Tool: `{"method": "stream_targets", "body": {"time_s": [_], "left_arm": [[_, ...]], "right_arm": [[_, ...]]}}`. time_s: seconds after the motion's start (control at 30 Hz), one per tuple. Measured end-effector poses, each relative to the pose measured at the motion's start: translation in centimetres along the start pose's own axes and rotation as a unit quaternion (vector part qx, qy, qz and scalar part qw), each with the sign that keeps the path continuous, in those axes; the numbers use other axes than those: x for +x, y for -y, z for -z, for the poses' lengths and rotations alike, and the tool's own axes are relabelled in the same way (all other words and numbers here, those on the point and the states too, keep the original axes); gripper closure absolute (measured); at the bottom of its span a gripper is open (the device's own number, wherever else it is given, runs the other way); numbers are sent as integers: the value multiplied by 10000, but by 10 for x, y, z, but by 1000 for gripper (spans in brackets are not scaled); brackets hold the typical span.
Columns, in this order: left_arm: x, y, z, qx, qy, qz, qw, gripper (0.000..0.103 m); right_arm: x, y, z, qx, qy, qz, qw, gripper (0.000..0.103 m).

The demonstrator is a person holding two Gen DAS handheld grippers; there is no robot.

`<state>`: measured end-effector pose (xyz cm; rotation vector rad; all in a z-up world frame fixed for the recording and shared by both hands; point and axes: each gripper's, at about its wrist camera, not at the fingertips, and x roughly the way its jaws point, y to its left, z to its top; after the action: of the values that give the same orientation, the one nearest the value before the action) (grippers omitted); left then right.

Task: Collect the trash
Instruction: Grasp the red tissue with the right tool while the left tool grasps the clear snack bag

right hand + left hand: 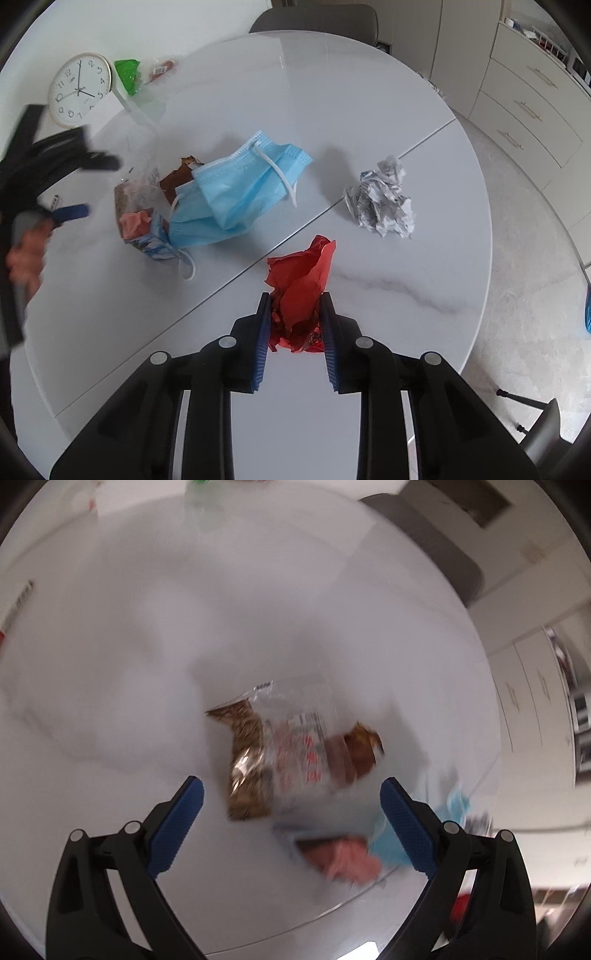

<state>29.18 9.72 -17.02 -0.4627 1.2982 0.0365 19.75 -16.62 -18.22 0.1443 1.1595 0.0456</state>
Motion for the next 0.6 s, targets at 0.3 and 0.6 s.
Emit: {"method": "stream_targets", "body": {"time_s": [0.3,0.6], "left_arm": [[56,6,-26,-397,-476,-501,9968,11],[54,-3,-27,-555,-486,-284,9969,43]], "right_arm": [[-4,5,8,106,-109,59,9999,76],[-7,4,9,79,-74,113,9999,76]]}}
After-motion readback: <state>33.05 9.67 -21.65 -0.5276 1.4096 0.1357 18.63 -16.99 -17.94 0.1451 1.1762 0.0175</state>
